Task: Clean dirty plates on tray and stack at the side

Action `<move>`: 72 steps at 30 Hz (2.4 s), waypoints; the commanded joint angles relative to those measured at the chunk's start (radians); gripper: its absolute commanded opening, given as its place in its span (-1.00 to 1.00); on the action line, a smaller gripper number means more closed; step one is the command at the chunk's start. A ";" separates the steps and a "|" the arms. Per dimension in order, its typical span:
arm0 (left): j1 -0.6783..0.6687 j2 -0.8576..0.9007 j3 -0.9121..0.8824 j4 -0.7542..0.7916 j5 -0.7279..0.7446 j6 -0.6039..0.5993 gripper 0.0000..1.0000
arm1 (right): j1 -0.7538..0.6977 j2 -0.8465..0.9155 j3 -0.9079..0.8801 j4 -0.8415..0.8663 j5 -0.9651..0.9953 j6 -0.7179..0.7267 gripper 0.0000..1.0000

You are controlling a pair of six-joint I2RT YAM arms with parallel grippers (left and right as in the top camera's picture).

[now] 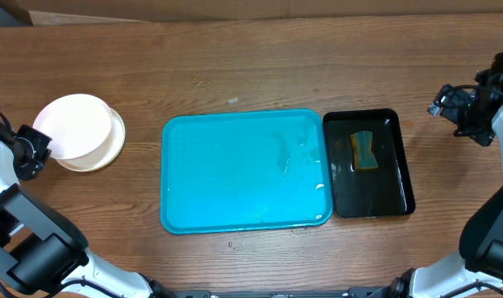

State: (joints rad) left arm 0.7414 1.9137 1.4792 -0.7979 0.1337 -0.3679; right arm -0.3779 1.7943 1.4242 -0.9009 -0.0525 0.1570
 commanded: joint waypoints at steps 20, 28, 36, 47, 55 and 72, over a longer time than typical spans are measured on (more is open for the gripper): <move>-0.262 -0.010 -0.011 0.044 0.300 0.166 0.71 | 0.002 -0.008 0.003 0.005 -0.001 0.003 1.00; -0.453 -0.010 -0.011 0.081 0.201 0.166 1.00 | 0.002 -0.008 0.003 0.005 -0.001 0.003 1.00; -0.532 -0.010 -0.011 0.081 0.199 0.166 1.00 | 0.002 -0.008 0.003 0.005 -0.001 0.003 1.00; -0.539 -0.010 -0.011 0.081 0.199 0.166 1.00 | 0.057 -0.099 0.003 0.005 -0.001 0.003 1.00; -0.539 -0.010 -0.011 0.081 0.199 0.166 1.00 | 0.267 -0.461 0.003 0.005 -0.001 0.003 1.00; -0.539 -0.010 -0.011 0.080 0.198 0.166 0.99 | 0.578 -1.249 -0.071 0.027 0.051 -0.009 1.00</move>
State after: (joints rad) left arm 0.2070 1.9137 1.4723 -0.7174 0.3363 -0.2249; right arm 0.2047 0.6342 1.4075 -0.8902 -0.0391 0.1562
